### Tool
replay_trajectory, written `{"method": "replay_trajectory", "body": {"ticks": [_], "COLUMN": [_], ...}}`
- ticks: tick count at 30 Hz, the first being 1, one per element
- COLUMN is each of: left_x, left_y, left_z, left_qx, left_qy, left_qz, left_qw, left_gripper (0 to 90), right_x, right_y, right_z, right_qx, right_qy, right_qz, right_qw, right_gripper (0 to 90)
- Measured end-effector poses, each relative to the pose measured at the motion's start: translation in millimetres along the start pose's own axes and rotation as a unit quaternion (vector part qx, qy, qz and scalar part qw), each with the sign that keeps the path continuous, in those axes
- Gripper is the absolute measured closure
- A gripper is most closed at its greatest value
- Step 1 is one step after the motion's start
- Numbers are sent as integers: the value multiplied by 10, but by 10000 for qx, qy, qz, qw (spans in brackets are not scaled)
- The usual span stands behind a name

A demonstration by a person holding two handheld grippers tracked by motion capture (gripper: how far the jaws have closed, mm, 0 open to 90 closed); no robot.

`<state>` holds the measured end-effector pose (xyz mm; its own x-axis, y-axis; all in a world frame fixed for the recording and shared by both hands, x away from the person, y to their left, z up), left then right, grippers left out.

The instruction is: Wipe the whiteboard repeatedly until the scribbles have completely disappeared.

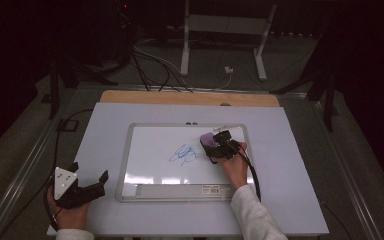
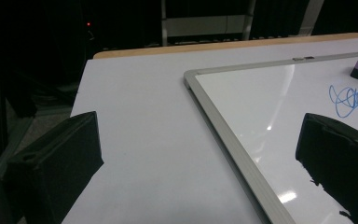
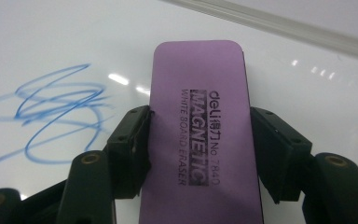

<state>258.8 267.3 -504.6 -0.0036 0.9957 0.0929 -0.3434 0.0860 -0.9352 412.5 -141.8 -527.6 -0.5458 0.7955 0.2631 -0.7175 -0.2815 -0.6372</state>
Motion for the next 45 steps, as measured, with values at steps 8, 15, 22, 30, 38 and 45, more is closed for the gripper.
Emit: {"method": "replay_trajectory", "body": {"ticks": [8,15,22,30,38,45], "left_x": [-21,-3,-24,-5,-26,-11], "left_y": [-8,-6,-7,-6,-2,-6], "left_z": [2,4,-6,1,-15,-2], "left_qx": [-4,-12,3,-7,21,7], "left_qy": [8,-13,8,-12,15,-3], "left_qz": [-34,29,-23,15,-24,-4], "left_qw": [10000,10000,10000,10000,10000,10000], "left_gripper": [10,11,10,10,10,10], "right_x": [416,188,437,483,587,827], "right_y": [84,2,70,62,103,134], "right_z": [-66,-43,-77,-83,-92,-114], "right_qx": [293,171,356,460,531,816], "right_qy": [-544,194,-419,-389,-704,-890], "right_qz": [664,393,584,810,913,1581], "right_qw": [9959,9989,9968,9949,9919,9800], "right_gripper": [416,416,416,416,415,416]}}
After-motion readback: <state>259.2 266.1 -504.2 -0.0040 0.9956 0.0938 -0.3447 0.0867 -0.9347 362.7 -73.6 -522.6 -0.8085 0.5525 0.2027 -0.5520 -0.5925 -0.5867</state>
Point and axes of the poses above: each handheld gripper's, and its own axes: z roughly backward along the jaws, y roughly out of its underside, x roughly to its left, the point moved 4 cm from there along -z, roughly forward along the jaws, and after that the axes turned 15 degrees about -y, right-handed, at the moved point
